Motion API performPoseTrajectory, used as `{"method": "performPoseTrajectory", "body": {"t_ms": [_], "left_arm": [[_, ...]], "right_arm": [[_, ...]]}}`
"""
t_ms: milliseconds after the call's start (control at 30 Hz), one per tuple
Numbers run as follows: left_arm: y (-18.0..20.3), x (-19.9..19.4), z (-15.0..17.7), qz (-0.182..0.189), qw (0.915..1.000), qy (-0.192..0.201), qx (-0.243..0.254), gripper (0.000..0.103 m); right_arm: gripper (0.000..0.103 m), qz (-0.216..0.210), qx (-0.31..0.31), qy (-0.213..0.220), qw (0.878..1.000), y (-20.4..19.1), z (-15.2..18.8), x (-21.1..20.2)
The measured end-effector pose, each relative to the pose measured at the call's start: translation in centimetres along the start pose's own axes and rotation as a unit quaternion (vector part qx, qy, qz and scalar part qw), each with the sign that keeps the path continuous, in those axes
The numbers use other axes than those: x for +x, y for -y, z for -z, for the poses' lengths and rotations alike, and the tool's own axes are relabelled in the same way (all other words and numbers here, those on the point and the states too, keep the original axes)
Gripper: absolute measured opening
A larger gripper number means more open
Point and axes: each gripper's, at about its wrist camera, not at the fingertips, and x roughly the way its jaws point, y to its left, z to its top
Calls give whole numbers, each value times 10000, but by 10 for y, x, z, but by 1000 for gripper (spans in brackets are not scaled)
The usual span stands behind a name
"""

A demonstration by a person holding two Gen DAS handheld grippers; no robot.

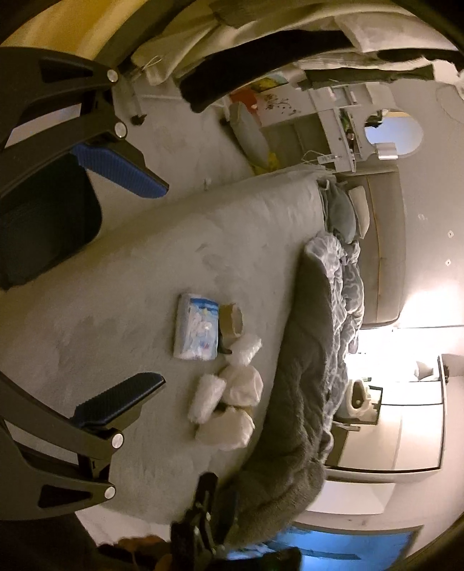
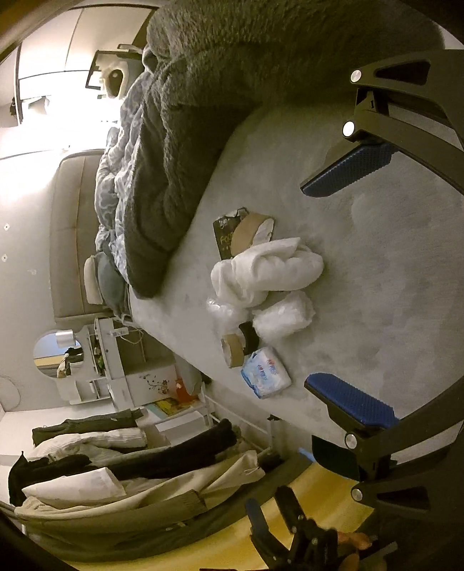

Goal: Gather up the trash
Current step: 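Reach the right tool to the white rolled tissue and close on it, then grasp the blue wipes pack with the left tool while the right tool lifts the tissue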

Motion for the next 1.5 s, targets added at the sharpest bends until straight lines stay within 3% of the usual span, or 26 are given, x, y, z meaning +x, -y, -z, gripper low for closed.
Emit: {"method": "performPoseTrajectory", "body": {"t_ms": [167, 233, 500, 700, 1033, 1433, 1467, 1500], "left_arm": [[1, 21, -5, 238, 9996, -141, 4, 100], [2, 27, -8, 336, 9993, -137, 67, 100], [5, 50, -18, 759, 9969, -109, 160, 99], [14, 70, -21, 870, 9952, -195, 396, 99], [13, 105, -24, 969, 9934, -486, 373, 99], [20, 136, -22, 1176, 9896, -789, 268, 98], [22, 137, -23, 1170, 9895, -805, 264, 96], [24, 139, -23, 1122, 9897, -842, 295, 85]], "right_arm": [[96, -27, -97, 62, 9999, 3, -10, 11], [84, 19, -130, -4, 9999, 7, -13, 20], [59, -81, -166, -207, 9996, 17, -19, 44], [48, -128, -252, -371, 9989, 15, -21, 59], [28, -220, -111, -480, 9985, 25, -26, 69], [26, -332, 124, -39, 9994, 24, -52, 44], [26, -353, 132, -27, 9993, 23, -53, 44], [26, -378, 144, -5, 9992, 21, -54, 44]]}}
